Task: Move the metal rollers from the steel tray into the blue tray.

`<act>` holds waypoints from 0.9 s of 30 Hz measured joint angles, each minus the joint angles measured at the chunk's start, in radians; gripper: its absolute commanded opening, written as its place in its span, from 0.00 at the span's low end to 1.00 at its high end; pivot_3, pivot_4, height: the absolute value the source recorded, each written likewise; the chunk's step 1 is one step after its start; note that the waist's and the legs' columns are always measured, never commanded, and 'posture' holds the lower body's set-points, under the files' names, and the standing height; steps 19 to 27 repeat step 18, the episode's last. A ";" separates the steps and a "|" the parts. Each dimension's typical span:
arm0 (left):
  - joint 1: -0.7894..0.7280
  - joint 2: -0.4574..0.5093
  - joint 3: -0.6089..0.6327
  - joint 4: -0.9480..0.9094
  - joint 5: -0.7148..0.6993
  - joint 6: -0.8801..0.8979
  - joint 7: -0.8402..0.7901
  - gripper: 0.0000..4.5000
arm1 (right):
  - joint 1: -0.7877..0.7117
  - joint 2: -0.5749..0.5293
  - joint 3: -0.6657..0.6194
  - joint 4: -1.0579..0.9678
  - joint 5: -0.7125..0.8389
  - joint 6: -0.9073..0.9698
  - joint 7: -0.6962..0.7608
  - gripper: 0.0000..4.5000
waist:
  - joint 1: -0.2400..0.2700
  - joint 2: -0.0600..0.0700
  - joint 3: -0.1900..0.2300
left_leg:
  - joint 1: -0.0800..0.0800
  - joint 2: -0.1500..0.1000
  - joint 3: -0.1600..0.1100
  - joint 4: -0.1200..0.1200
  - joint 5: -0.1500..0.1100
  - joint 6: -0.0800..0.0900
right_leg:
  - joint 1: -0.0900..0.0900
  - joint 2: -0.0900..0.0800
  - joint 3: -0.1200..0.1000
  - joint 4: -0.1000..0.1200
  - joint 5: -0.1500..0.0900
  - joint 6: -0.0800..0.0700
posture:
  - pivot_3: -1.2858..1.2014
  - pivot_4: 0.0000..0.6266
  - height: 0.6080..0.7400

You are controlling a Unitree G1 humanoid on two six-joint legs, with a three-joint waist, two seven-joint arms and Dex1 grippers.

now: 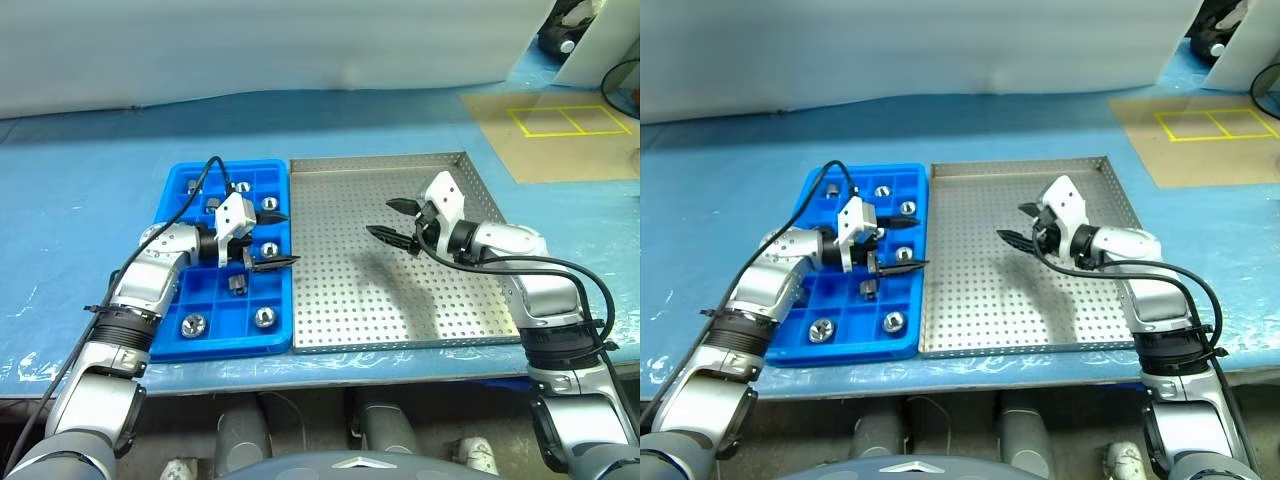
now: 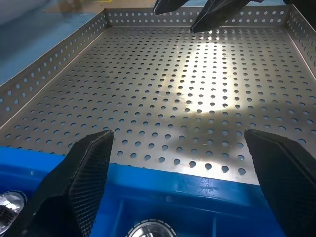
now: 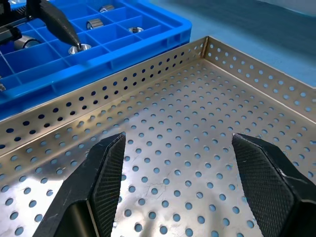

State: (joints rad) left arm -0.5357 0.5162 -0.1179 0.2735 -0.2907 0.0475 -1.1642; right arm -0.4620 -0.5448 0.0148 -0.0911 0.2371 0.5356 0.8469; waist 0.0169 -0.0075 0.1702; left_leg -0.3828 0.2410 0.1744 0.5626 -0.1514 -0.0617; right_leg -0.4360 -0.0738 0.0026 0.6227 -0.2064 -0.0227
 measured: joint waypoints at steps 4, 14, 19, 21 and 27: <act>0.000 0.007 0.020 0.000 0.000 0.000 0.015 1.00 | -0.022 0.005 0.004 0.028 0.000 -0.012 -0.003 0.78 | 0.001 0.000 0.000 | 0.000 0.000 0.000 0.000 0.000 0.000 | 0.000 0.000 0.000 0.000 0.000 0.000 | 0.43 0.24 1.00; 0.022 0.009 0.044 -0.011 -0.001 0.003 0.038 1.00 | -0.028 0.006 0.004 0.039 0.001 -0.013 -0.003 0.78 | 0.003 0.000 0.000 | 0.000 0.000 0.000 0.000 0.000 0.001 | 0.000 0.000 0.000 0.000 0.000 0.000 | 0.43 0.24 1.00; 0.024 0.014 0.055 -0.011 -0.001 0.003 0.038 1.00 | -0.028 0.006 0.004 0.039 0.001 -0.016 -0.005 0.78 | 0.003 0.000 0.000 | 0.000 0.000 0.000 0.000 0.000 0.001 | 0.000 0.000 0.000 0.000 0.000 0.000 | 0.43 0.24 1.00; 0.024 0.014 0.055 -0.011 -0.001 0.003 0.038 1.00 | -0.028 0.006 0.004 0.039 0.001 -0.016 -0.005 0.78 | 0.003 0.000 0.000 | 0.000 0.000 0.000 0.000 0.000 0.001 | 0.000 0.000 0.000 0.000 0.000 0.000 | 0.43 0.24 1.00; 0.024 0.014 0.055 -0.011 -0.001 0.003 0.038 1.00 | -0.028 0.006 0.004 0.039 0.001 -0.016 -0.005 0.78 | 0.003 0.000 0.000 | 0.000 0.000 0.000 0.000 0.000 0.001 | 0.000 0.000 0.000 0.000 0.000 0.000 | 0.43 0.24 1.00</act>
